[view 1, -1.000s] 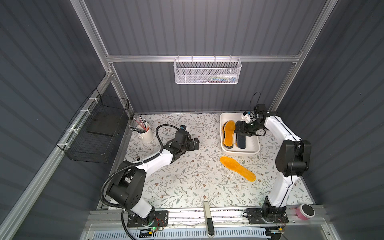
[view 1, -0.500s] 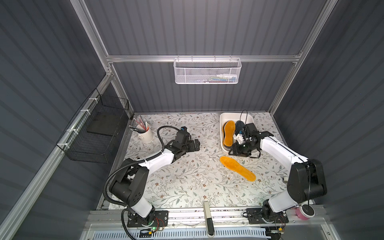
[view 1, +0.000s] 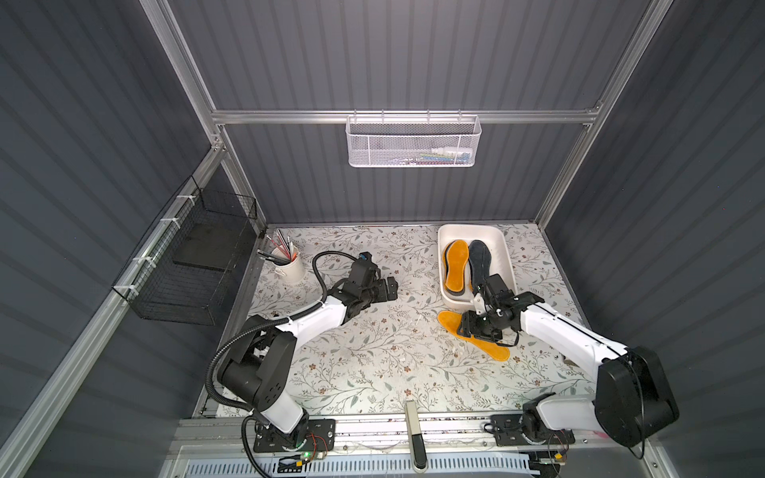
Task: Put the insoles into the storage box
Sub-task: Move the insole to the center of the board.
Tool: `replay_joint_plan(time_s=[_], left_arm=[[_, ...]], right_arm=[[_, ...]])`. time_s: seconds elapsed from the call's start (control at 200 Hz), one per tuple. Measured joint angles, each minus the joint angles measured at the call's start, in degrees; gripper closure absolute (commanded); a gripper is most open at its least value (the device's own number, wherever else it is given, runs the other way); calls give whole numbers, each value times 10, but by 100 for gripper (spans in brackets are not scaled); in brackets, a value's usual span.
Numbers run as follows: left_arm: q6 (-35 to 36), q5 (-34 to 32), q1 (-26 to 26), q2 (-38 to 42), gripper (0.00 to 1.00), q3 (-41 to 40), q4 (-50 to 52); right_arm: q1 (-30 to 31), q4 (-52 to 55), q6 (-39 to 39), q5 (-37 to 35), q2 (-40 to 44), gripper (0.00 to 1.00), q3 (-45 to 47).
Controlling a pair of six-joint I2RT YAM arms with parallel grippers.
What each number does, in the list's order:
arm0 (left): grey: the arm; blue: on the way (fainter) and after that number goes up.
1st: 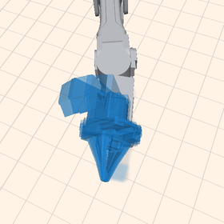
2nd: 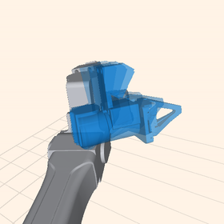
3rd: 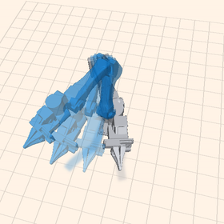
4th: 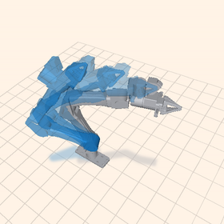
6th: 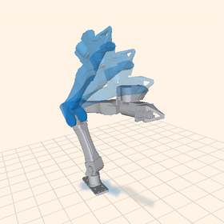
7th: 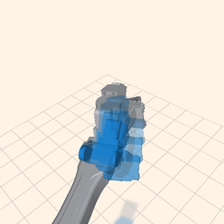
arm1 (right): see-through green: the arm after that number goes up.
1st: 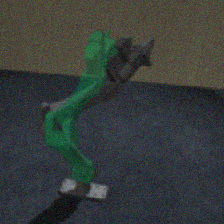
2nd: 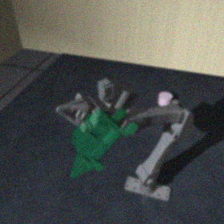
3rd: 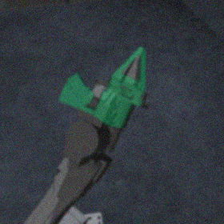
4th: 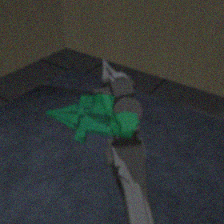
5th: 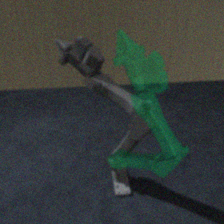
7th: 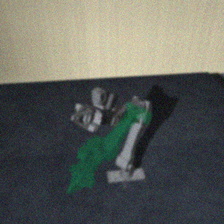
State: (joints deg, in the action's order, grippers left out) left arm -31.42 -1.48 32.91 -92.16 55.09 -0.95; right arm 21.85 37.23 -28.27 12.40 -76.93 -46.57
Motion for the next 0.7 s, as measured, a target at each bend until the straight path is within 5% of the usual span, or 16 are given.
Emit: replay_joint_plan(time_s=[0.695], left_arm=[[-31,6,0,0,0,0,11]], right_arm=[[3,-18,-60,-65,22,23,28]])
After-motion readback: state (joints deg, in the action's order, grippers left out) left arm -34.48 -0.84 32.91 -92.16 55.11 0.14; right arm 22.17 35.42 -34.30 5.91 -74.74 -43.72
